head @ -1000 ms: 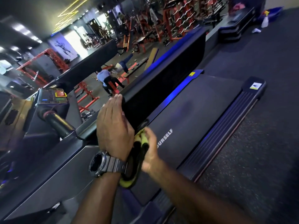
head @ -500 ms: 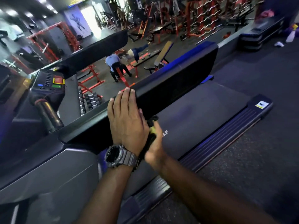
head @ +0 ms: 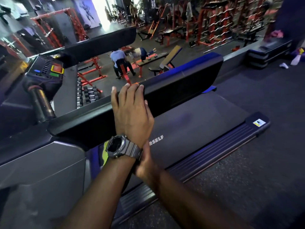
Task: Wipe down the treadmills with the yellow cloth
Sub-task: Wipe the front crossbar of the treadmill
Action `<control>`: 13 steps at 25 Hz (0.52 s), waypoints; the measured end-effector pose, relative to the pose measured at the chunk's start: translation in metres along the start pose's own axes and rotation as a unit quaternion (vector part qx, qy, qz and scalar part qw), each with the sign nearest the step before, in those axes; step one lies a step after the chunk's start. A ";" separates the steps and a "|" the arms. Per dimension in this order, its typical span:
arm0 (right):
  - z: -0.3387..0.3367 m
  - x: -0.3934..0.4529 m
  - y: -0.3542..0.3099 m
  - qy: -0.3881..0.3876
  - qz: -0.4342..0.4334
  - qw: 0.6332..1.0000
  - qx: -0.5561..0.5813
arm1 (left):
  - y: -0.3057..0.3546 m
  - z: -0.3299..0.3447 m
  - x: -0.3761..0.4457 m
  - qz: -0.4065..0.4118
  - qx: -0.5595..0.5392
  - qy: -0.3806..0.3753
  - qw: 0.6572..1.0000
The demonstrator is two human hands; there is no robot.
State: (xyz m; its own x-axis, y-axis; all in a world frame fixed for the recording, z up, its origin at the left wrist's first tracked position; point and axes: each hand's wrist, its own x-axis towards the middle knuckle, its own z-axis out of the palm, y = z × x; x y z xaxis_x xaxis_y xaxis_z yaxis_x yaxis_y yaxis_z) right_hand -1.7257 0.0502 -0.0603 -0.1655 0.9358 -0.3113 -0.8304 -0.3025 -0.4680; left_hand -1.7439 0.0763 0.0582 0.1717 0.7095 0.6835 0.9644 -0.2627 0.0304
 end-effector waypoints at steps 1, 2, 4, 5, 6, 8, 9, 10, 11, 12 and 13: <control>-0.011 0.008 -0.018 0.000 -0.011 1.000 0.009 | 0.005 0.002 0.003 0.019 -0.003 -0.007 1.000; -0.017 0.018 -0.036 0.021 -0.039 0.999 0.026 | 0.010 0.005 0.004 0.037 -0.004 -0.017 0.999; -0.011 0.018 -0.066 -0.024 -0.086 0.992 0.091 | 0.019 0.010 0.003 0.044 0.010 -0.037 0.998; -0.008 0.012 -0.067 0.017 -0.090 0.994 0.055 | 0.023 0.013 0.002 0.039 0.018 -0.042 0.998; -0.011 0.011 -0.056 0.035 -0.070 0.997 0.007 | 0.027 0.015 0.003 0.034 0.021 -0.044 0.998; -0.017 0.011 -0.045 0.015 -0.043 0.999 -0.020 | 0.030 0.017 0.005 0.035 0.014 -0.049 0.998; -0.024 0.017 -0.057 0.003 -0.061 0.998 -0.012 | 0.031 0.017 0.007 0.041 0.009 -0.051 0.998; -0.030 0.025 -0.075 -0.002 -0.104 0.994 0.017 | 0.031 0.016 0.007 0.047 0.008 -0.053 0.997; -0.035 0.033 -0.091 -0.009 -0.152 0.987 0.056 | 0.031 0.015 0.007 0.051 0.008 -0.055 0.997; -0.036 0.039 -0.103 -0.018 -0.172 0.980 0.097 | 0.031 0.015 0.006 0.052 0.008 -0.056 0.997; -0.029 0.031 -0.106 -0.012 -0.173 0.980 0.101 | 0.031 0.015 0.006 0.053 0.006 -0.053 0.997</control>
State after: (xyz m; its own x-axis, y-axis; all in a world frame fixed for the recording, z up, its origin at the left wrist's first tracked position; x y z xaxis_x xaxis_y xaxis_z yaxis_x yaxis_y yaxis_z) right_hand -1.6275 0.1061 -0.0444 0.1347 0.9806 -0.1421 -0.9267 0.0739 -0.3685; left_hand -1.7095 0.0826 0.0522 0.2916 0.7433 0.6021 0.9422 -0.3317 -0.0468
